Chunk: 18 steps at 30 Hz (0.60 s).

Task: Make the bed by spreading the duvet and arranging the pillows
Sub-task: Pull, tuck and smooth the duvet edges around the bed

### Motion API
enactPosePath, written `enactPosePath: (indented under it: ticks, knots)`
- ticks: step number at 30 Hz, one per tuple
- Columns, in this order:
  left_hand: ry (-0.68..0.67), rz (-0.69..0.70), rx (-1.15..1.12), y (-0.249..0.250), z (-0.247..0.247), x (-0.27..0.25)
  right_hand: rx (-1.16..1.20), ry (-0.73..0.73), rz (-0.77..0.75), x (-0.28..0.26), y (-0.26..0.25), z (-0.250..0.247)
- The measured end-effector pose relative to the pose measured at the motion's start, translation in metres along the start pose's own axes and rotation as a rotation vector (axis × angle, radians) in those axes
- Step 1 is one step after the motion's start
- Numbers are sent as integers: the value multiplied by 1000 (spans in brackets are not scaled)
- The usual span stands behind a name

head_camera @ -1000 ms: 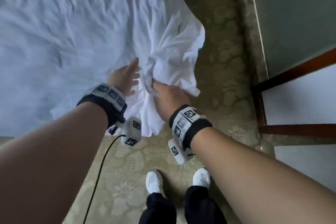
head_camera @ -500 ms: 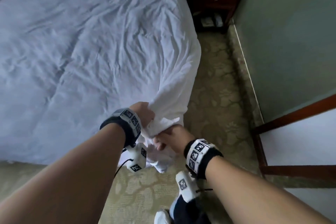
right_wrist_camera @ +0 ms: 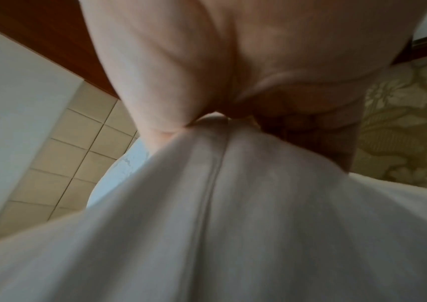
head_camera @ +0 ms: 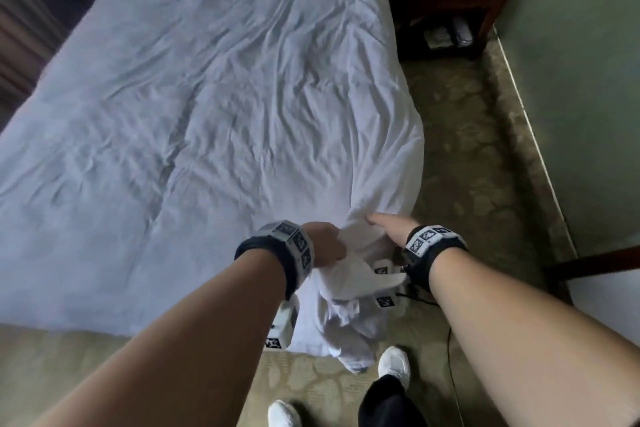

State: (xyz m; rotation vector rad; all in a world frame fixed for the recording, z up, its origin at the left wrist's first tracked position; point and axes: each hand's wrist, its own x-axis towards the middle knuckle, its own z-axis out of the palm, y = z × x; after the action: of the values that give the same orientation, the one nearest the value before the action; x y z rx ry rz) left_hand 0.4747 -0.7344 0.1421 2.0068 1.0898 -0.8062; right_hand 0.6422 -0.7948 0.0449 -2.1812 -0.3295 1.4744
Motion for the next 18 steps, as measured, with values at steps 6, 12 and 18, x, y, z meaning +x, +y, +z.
enactPosePath:
  ticks: [6, 12, 18]
  knots:
    - [113, 121, -97, -70, -24, -7, -68, 254, -65, -44, -70, 44]
    - [95, 72, -992, -273, -22, -29, -197, 327, -492, -84, -169, 217]
    - [-110, -396, -247, -453, 43, -40, -786, -299, -425, -69, -102, 413]
